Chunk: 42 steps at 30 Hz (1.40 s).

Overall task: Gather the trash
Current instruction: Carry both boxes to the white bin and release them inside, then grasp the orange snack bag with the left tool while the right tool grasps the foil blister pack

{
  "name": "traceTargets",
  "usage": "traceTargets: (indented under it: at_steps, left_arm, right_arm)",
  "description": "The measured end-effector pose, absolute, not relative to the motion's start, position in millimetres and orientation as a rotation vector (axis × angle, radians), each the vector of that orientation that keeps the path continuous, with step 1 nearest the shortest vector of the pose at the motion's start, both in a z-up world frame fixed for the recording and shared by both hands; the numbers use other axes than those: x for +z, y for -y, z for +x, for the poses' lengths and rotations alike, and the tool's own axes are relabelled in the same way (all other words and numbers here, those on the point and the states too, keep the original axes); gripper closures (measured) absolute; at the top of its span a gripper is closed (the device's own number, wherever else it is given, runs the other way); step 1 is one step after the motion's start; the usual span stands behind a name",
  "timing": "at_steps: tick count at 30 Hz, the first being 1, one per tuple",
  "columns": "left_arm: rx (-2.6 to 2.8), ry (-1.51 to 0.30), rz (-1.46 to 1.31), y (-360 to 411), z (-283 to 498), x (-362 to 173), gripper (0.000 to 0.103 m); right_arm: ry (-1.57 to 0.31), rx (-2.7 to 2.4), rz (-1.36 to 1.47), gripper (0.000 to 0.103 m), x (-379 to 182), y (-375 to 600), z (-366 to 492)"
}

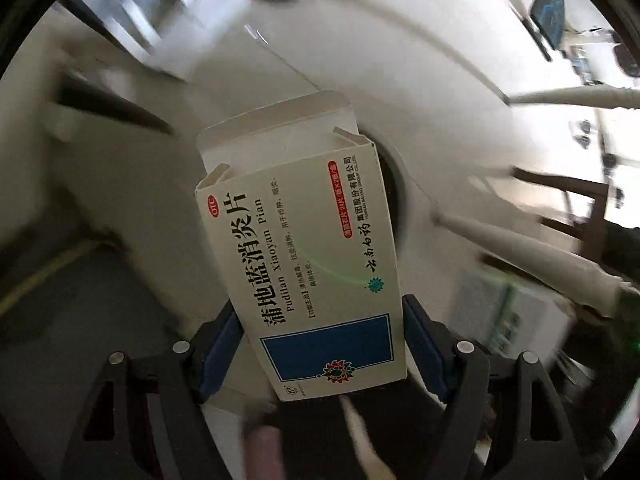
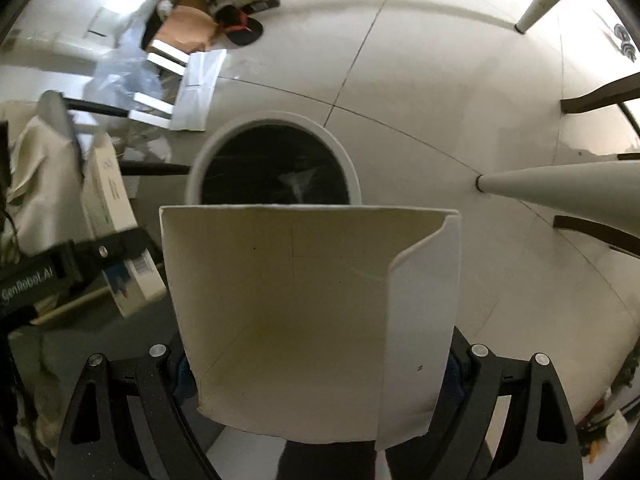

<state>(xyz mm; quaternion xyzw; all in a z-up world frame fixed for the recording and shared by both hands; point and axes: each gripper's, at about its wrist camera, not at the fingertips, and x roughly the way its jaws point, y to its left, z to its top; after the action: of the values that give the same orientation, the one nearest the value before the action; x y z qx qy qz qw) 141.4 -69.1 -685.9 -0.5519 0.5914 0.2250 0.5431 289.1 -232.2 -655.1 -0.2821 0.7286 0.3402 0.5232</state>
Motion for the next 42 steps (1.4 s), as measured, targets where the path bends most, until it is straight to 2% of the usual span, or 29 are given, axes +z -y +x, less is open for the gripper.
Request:
traceTargets:
  at_steps: [2,5,7,9,10,13,17,19,23,31,42]
  left_arm:
    - [0.483,-1.381,-1.431,64.2,136.5,-714.7,0.027]
    - [0.466,-1.368,-1.478,54.6,131.7,-729.8,0.024]
    - [0.477,-1.353,-1.495,46.7,128.7,-727.0,0.003]
    - [0.486,-1.335,-1.499,41.7,122.8,-721.9,0.001]
    - [0.493,-1.341,-1.484,39.9,119.7,-718.4,0.001]
    - [0.555,-1.372,-1.387,39.0,103.1,-716.4,0.001]
    - [0.749,-1.423,-1.141,44.5,92.7,-677.6,0.001]
    - [0.83,-1.46,-1.026,50.3,89.2,-655.7,0.001]
    - [0.877,-1.439,-1.016,63.0,86.7,-617.3,0.001]
    - [0.92,-1.427,-1.032,91.6,91.2,-563.3,0.001]
    - [0.935,-1.422,-0.975,117.1,80.0,-436.9,0.001]
  right_arm:
    - [-1.778,0.816,-0.653,0.011,-680.2,226.3,294.8]
    - [-1.823,0.83,-0.621,0.011,-706.0,221.7,298.4]
    - [-1.846,0.857,-0.619,0.008,-717.1,216.7,295.2]
    - [-1.855,0.879,-0.634,0.006,-724.8,216.7,292.3]
    - [-1.849,0.886,-0.632,0.0,-725.9,218.3,291.6]
    - [-1.835,0.897,-0.645,0.0,-725.0,211.0,281.4]
    - [-1.738,0.89,-0.747,0.0,-715.9,204.9,270.2]
    - [-1.654,0.859,-0.819,0.0,-704.7,204.5,266.3]
    - [-1.562,0.833,-0.905,0.0,-680.0,205.0,262.8]
    - [-1.503,0.834,-0.9,0.0,-607.8,202.8,260.6]
    - [-1.502,0.843,-0.841,0.0,-471.2,211.0,267.2]
